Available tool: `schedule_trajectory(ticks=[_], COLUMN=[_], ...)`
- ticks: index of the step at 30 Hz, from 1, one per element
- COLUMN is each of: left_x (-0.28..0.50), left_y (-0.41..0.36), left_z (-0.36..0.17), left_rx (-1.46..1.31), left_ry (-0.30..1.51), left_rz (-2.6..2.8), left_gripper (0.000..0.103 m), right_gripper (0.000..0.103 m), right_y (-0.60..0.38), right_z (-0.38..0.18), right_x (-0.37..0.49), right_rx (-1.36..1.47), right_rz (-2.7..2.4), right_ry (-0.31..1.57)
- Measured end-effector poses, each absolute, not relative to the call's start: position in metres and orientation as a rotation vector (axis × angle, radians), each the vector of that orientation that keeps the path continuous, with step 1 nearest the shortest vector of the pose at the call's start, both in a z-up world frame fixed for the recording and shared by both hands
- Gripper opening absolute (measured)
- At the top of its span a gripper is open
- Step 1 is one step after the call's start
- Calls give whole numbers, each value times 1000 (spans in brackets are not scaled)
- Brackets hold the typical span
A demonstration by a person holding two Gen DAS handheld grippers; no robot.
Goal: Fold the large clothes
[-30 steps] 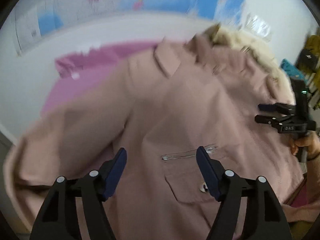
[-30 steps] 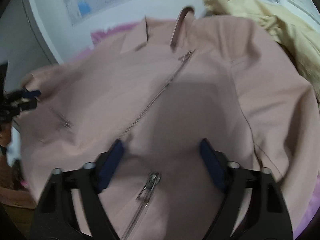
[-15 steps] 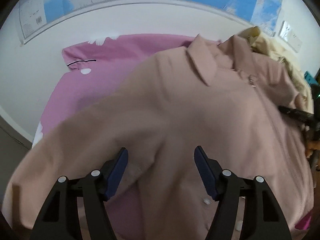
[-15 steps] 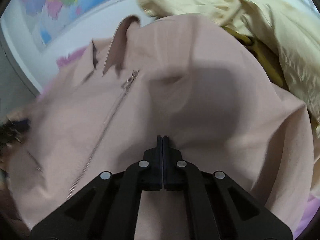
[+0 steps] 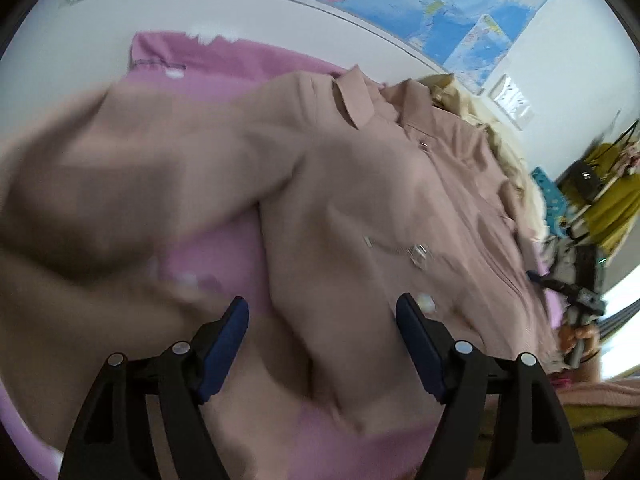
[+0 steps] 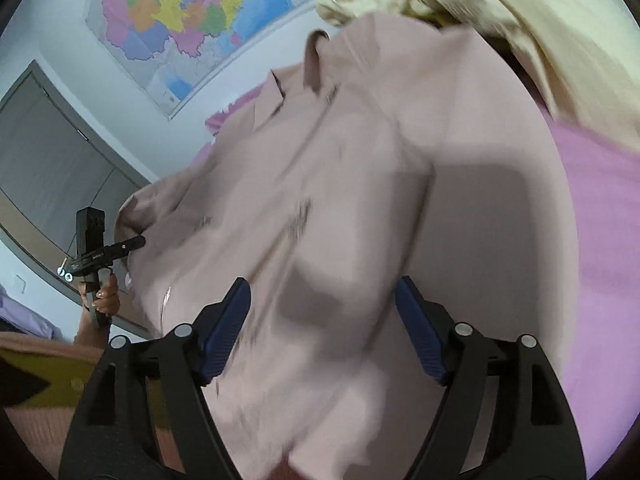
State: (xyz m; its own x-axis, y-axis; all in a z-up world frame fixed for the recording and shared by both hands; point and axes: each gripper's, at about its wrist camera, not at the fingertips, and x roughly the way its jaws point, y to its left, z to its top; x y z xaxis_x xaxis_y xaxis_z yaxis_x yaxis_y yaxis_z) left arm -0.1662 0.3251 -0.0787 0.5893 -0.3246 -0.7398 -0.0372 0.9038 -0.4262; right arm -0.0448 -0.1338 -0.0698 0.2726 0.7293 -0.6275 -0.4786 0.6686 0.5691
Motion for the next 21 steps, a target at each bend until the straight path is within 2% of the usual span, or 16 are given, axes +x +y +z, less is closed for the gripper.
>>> schedule_trajectory(ticks=[7,8,9,10,11,12,14,17,20,21], left_x=[-179,-176,-173,-172,-170,-170,-171,-180,-186,-185], left_y=[285,280,271,263,258,257,258,269,282,283], left_z=[-92,-93,-93,-91,-89,-88,-72,-41,-18,-17], left_rx=[-414,-411,-396,-365,-366,-373,-419,-511,-626,-632], left_ry=[941,946,960,960,977,992,1015,979,934,932], left_rz=[-366,-379,-386,-384,-401,-404,-385,-389,-393,-373], left_gripper=[89,89,89,83,53,27,14,12,12,16], right_gripper=[80,78,61,42,16,9,6,5,5,6], right_y=[-129,-122,-116,-114,-116,-121,-144,-178,-185,-183], right_z=[-83,-83,-83,-83,-84,-80,-54,-6,10,7], right_x=[-73,-74,-75,-74,-71,-69,-67,-70,-68,-65], right_rx=[368,356,349,374,440,478,577,641,622,597], right_rz=[980,991,1007,1030,1053,1053,1066,1048,1021,1010], right_ry=[1007,1002,1009,1023,1042,1038,940,766,725,745])
